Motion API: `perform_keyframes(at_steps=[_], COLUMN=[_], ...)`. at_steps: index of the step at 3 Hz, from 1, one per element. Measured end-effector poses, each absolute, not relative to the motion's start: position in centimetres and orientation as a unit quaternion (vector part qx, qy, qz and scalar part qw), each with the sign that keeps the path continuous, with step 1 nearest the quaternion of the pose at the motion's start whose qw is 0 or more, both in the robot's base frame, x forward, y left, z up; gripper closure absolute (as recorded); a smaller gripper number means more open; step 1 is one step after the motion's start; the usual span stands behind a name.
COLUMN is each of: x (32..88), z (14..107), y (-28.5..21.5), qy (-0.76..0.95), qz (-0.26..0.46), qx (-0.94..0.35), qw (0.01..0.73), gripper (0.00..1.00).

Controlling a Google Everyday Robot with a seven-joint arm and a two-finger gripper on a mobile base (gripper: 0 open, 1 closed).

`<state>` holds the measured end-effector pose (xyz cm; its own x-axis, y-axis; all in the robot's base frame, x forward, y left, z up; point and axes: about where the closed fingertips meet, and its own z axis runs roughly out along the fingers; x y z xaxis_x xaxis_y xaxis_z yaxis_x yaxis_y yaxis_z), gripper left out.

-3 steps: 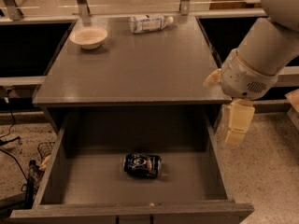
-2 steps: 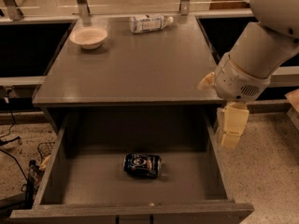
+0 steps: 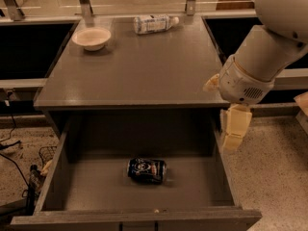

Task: Pick pepsi can from top drawer and place on counter

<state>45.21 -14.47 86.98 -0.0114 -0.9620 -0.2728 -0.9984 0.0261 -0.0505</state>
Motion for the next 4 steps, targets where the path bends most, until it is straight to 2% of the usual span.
perform_keyframes(at_steps=[1, 2, 3, 4], x=[48.1, 48.2, 44.0, 44.0], z=[82.9, 82.6, 83.8, 83.6], y=[-14.2, -14.2, -14.1, -14.1], qy=[0.720, 0.721, 0.713, 0.715], qz=[0.105, 0.108, 0.099, 0.098], qx=[-0.675, -0.674, -0.680, -0.678], qw=[0.118, 0.118, 0.141, 0.140], gripper=[0.00, 0.00, 0.00, 0.00])
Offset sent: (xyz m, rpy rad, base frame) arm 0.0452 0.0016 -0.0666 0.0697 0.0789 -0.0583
